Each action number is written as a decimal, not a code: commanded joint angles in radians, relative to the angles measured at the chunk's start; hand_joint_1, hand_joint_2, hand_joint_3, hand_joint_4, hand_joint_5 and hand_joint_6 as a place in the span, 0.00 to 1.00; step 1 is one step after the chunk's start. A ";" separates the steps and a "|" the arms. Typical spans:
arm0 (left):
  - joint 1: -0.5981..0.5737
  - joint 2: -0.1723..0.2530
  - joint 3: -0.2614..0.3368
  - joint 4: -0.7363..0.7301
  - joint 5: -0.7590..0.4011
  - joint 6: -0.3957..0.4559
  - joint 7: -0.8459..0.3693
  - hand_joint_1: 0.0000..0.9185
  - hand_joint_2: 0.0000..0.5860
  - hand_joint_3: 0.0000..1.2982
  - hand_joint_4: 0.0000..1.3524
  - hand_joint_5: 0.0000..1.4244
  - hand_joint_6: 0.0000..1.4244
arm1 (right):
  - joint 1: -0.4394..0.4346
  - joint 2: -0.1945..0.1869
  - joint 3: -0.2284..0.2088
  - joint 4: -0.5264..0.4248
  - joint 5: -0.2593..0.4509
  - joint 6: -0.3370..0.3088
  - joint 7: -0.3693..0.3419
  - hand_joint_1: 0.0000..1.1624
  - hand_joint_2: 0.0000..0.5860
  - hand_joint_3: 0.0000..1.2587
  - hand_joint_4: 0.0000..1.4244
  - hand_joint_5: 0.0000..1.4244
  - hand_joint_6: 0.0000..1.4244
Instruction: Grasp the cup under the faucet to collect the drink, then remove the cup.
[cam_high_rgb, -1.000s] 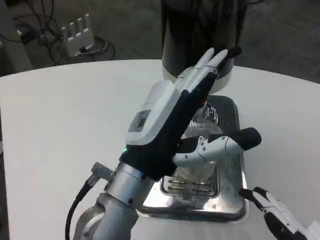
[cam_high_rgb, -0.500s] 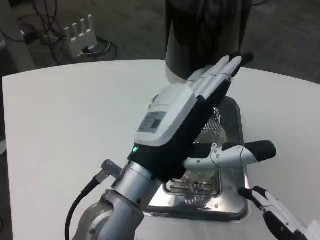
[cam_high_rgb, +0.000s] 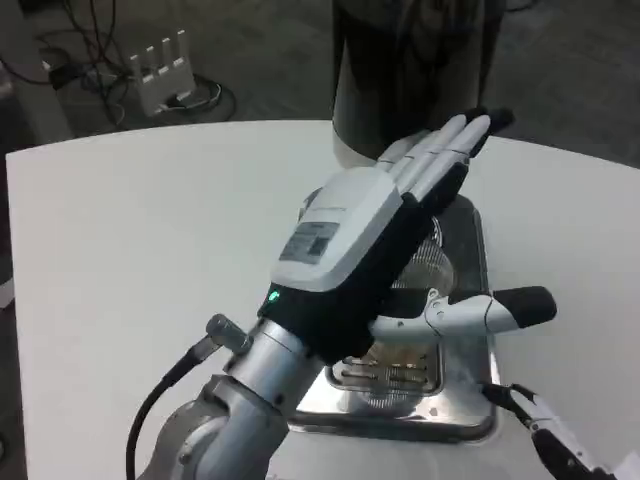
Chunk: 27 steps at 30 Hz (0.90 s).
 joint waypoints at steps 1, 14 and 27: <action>0.020 0.007 -0.022 0.011 0.012 0.023 -0.043 0.00 0.14 0.05 0.00 0.04 0.02 | -0.038 0.047 -0.022 0.121 0.089 -0.063 -0.093 0.62 0.50 0.07 0.04 0.02 0.03; 0.013 0.002 -0.024 0.015 0.008 0.027 -0.043 0.00 0.14 0.05 0.00 0.04 0.02 | -0.220 0.172 0.060 0.416 0.107 -0.208 -0.305 0.74 0.29 0.03 0.03 0.03 0.08; -0.009 0.011 -0.020 0.043 0.009 0.023 -0.045 0.00 0.14 0.06 0.00 0.04 0.02 | -0.440 0.177 0.066 0.606 0.054 -0.145 -0.384 0.72 0.27 0.03 0.03 0.03 0.09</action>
